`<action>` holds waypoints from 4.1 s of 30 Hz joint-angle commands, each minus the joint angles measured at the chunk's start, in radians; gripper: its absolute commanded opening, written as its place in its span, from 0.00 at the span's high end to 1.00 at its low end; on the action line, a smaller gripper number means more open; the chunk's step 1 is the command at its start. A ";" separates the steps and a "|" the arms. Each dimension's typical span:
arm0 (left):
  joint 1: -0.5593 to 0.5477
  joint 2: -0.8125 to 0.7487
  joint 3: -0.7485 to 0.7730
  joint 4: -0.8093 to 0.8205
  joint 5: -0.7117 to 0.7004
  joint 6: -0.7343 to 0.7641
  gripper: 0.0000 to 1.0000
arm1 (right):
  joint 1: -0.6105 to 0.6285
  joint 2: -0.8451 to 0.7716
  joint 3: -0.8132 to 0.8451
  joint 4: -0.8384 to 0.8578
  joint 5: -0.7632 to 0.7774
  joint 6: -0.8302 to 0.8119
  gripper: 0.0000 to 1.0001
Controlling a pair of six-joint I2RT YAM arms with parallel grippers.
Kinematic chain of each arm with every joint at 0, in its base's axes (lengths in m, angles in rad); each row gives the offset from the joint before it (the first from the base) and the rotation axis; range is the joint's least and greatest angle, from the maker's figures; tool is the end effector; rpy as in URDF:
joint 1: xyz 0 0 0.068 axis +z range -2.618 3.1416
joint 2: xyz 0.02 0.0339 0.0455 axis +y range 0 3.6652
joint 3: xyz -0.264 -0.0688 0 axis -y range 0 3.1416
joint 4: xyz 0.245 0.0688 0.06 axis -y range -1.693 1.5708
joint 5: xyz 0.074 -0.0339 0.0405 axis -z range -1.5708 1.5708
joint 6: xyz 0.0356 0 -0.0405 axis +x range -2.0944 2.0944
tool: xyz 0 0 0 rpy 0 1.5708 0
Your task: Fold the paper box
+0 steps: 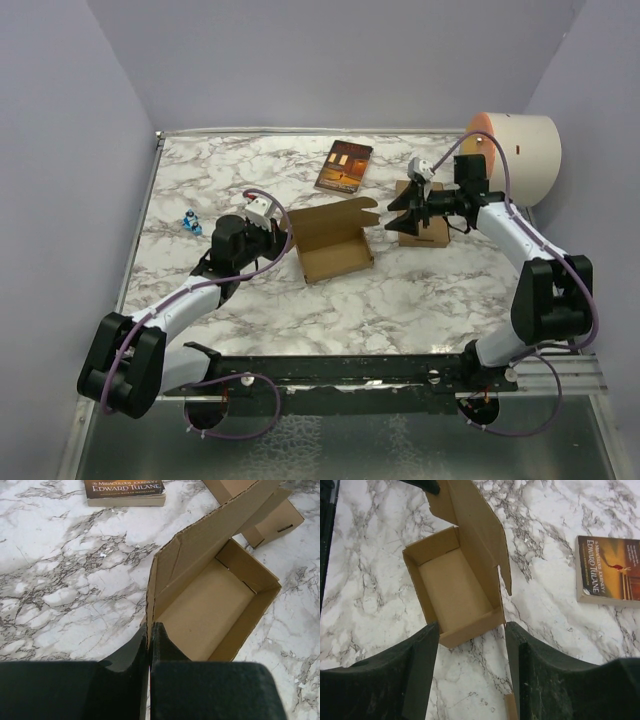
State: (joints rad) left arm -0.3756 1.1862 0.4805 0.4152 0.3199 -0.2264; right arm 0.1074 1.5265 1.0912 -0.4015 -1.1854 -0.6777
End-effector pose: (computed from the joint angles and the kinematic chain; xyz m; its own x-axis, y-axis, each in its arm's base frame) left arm 0.2281 -0.1020 0.2141 -0.4007 -0.0710 -0.9134 0.5527 0.7764 -0.3028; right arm 0.3089 0.0665 0.2635 -0.1629 -0.2546 -0.9532 -0.9750 0.1894 0.1160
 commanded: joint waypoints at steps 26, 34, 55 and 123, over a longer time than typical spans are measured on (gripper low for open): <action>-0.009 -0.011 0.048 -0.032 -0.010 -0.014 1.00 | 0.128 0.136 0.131 -0.053 0.215 -0.098 0.87; -0.012 -0.014 0.054 -0.040 -0.012 -0.013 1.00 | 0.130 0.135 0.148 -0.065 0.231 -0.074 0.80; -0.011 -0.016 0.066 -0.055 -0.016 -0.013 1.00 | 0.130 0.153 0.157 -0.087 0.204 -0.025 0.83; -0.286 0.403 0.470 -0.193 -0.931 -0.389 1.00 | 0.432 0.169 -0.047 0.674 1.048 0.665 0.99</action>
State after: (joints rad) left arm -0.6300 1.5505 0.9203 0.1692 -0.6018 -0.5831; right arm 0.4950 1.6714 1.0534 0.1970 -0.1631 -0.0650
